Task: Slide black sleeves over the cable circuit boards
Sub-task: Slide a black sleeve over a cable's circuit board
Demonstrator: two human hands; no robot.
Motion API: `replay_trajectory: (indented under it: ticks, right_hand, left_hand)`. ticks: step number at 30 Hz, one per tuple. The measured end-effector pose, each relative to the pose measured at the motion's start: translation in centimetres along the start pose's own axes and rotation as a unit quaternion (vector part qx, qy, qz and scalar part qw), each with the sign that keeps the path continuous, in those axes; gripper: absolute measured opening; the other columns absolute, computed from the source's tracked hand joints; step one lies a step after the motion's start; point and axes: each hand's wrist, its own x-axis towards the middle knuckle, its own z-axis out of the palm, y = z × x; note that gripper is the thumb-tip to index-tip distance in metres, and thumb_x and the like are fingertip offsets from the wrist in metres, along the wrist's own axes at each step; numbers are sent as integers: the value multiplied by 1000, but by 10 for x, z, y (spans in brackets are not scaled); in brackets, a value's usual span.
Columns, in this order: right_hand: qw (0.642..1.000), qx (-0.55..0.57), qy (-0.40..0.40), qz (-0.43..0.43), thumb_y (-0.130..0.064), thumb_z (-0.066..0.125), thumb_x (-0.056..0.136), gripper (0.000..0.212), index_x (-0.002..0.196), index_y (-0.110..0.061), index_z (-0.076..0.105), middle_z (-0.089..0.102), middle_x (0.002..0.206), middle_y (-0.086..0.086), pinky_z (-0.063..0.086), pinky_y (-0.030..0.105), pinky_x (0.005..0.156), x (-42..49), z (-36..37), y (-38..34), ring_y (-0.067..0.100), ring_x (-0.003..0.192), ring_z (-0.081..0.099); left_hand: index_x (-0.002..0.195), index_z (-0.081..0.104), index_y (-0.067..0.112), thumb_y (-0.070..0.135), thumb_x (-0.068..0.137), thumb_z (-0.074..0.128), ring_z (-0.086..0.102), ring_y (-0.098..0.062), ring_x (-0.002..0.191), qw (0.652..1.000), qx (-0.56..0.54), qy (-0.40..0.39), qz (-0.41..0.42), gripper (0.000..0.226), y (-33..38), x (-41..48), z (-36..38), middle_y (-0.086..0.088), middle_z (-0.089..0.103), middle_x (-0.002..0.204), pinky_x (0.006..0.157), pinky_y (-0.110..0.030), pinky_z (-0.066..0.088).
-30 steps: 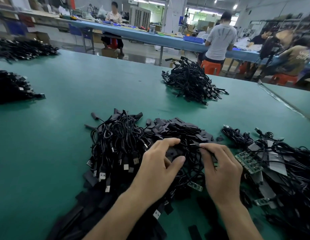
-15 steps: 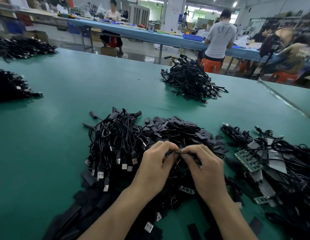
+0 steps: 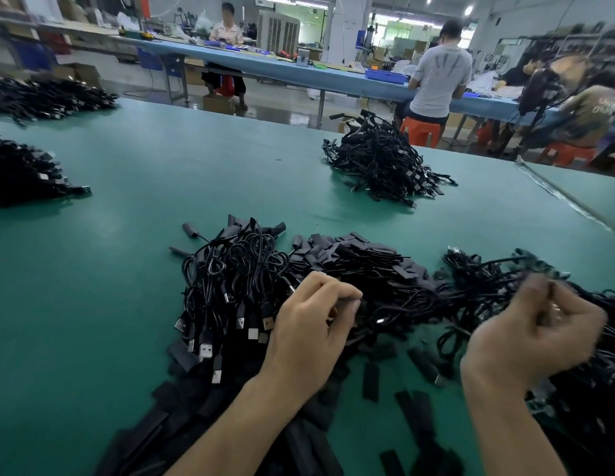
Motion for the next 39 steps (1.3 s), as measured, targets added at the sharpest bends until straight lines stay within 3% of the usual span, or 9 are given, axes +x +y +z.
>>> replay_trajectory:
  ticks: [3, 6, 9, 12, 16, 20, 25, 34, 39]
  right_hand:
    - [991, 63, -62, -103, -15, 57, 100, 18, 97, -30, 46, 56, 98, -6, 48, 16, 83, -6, -2, -9, 23, 99, 63]
    - [950, 66, -254, -167, -15, 63, 95, 10, 99, -23, 61, 63, 93, -10, 48, 14, 83, -22, -5, -10, -3, 95, 63]
    - [888, 30, -426, -168, -15, 72, 88, 5, 92, -14, 71, 68, 89, -9, 49, 16, 77, -31, -9, -4, 1, 85, 65]
    - [841, 3, -527, -125, -13, 75, 81, 7, 87, -15, 75, 69, 84, -9, 49, 15, 71, -37, -10, 1, 3, 78, 65]
    - [823, -25, -567, -32, -9, 77, 82, 21, 86, -29, 73, 70, 85, -16, 47, 12, 74, -39, -13, 6, 5, 82, 67]
    - [809, -37, -587, 15, -12, 74, 86, 29, 86, -40, 68, 68, 88, -19, 44, 9, 73, -40, -11, 6, 4, 85, 65]
    - [805, -21, -588, 73, -16, 69, 91, 17, 86, -33, 66, 68, 84, -12, 45, 12, 70, -37, -12, 7, 6, 79, 63]
    - [771, 20, -619, 146, -33, 64, 85, 6, 85, -34, 70, 69, 79, -9, 46, 15, 69, -35, -12, 7, 3, 73, 60]
    - [759, 36, -626, 173, -16, 66, 90, 14, 85, -28, 73, 70, 75, -7, 48, 16, 68, -34, -10, 8, 3, 71, 61]
  left_hand:
    - [103, 68, 17, 13, 95, 65, 54, 5, 77, 1000, -10, 24, -4, 10, 2, 1, 0, 13, 58, 94, 66, -4, 38]
    - [114, 62, 25, 14, 91, 72, 58, -1, 75, 998, -36, 14, -45, 27, 2, 0, 2, 17, 59, 88, 64, -7, 43]
    - [121, 53, 36, 15, 85, 79, 65, -6, 77, 991, -95, -21, -90, 49, 1, -3, 2, 13, 64, 88, 66, -13, 52]
    - [118, 56, 36, 10, 83, 79, 68, -6, 80, 987, -113, -60, -101, 49, -2, -5, 3, 10, 68, 92, 69, -19, 56]
    - [95, 71, 23, 11, 83, 78, 67, -4, 77, 992, -61, -74, -77, 18, -5, -7, 3, 13, 69, 88, 69, -19, 55]
    - [90, 70, 30, 20, 82, 73, 62, -4, 62, 983, -102, -73, -132, 13, -3, -6, 2, 14, 69, 76, 58, -17, 49]
    - [81, 69, 27, 17, 88, 76, 49, 0, 57, 952, -211, -100, -198, 14, -5, -1, 0, 15, 62, 66, 57, -15, 42]
    - [88, 70, 22, 20, 96, 67, 49, -9, 64, 945, -211, -161, -189, 8, -10, 1, -1, 7, 59, 69, 61, -34, 45]
    - [87, 72, 14, 14, 94, 69, 53, -6, 64, 934, -249, -166, -197, 7, -11, 5, -3, 6, 63, 70, 62, -21, 45]
